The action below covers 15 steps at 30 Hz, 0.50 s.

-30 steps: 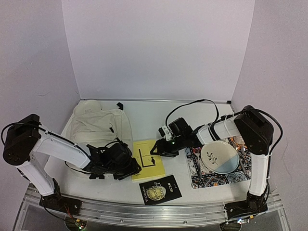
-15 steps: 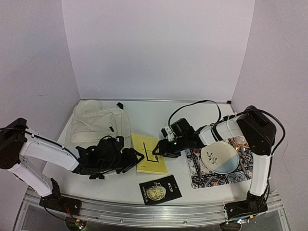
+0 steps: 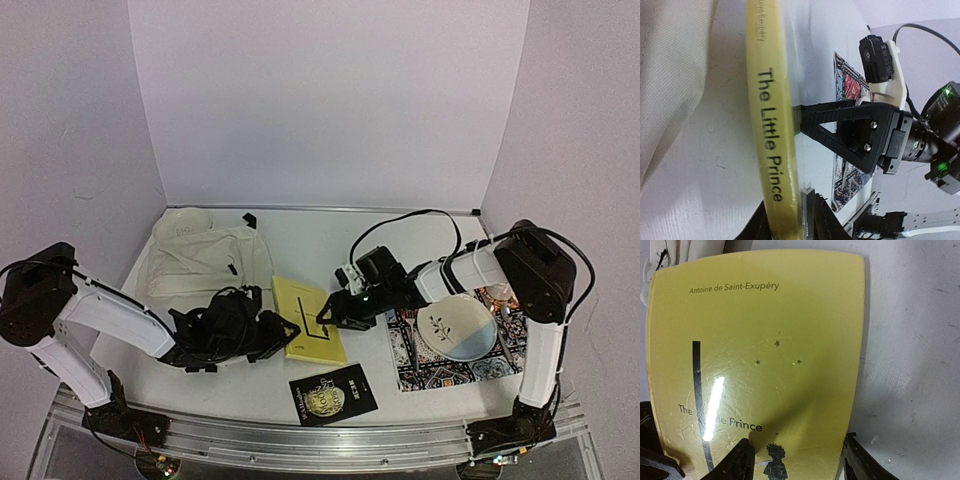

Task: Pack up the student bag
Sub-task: Pick up the book at the center of the board.

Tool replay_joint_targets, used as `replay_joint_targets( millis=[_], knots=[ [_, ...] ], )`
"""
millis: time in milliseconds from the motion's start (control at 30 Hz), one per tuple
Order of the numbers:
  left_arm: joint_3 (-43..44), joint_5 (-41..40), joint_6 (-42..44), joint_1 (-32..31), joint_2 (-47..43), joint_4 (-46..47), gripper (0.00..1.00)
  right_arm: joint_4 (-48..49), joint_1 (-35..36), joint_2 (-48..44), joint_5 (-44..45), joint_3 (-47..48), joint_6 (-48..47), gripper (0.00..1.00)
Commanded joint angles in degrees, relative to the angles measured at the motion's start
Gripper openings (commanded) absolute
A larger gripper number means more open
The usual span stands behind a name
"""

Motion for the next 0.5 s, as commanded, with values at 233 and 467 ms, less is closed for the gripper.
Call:
replay_joint_targets(
  millis=[233,467],
  knots=[
    [-0.08,-4.54,-0.51,2.59,-7.90,12.32,0.00,1.44,2.59,-12.50,2.04,-3.91,-0.84,0.69],
    [0.06,-8.79,-0.12,4.26,-12.70,13.60,0.00,7.23,1.92,-23.15,7.31,-10.72,3.79,0.86]
  ],
)
